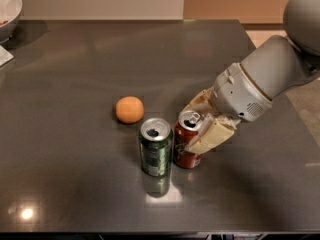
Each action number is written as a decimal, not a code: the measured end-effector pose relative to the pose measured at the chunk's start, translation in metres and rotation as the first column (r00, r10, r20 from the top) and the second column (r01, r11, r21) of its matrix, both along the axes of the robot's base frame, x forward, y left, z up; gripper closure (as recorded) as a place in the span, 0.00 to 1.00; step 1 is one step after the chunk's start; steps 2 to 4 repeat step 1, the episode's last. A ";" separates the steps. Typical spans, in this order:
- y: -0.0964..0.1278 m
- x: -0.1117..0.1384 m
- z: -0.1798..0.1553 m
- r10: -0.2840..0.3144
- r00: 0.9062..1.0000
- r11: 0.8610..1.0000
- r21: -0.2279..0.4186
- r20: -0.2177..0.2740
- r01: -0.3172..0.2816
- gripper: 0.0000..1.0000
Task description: Move coke can near green can
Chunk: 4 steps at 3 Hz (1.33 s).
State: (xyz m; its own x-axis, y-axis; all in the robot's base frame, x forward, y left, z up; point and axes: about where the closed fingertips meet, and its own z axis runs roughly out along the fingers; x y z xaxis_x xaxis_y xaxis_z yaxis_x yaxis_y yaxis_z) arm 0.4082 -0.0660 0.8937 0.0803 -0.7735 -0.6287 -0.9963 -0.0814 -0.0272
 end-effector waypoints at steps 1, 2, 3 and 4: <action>0.001 -0.004 -0.004 0.008 1.000 1.000 -0.014 0.004 -0.008 0.00; 0.001 -0.004 -0.004 0.008 1.000 1.000 -0.014 0.004 -0.008 0.00; 0.001 -0.004 -0.004 0.008 1.000 1.000 -0.014 0.004 -0.008 0.00; 0.001 -0.004 -0.004 0.008 1.000 1.000 -0.014 0.004 -0.008 0.00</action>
Offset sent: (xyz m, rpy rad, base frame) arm 0.0000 0.0000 0.0000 0.0000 0.0000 0.0000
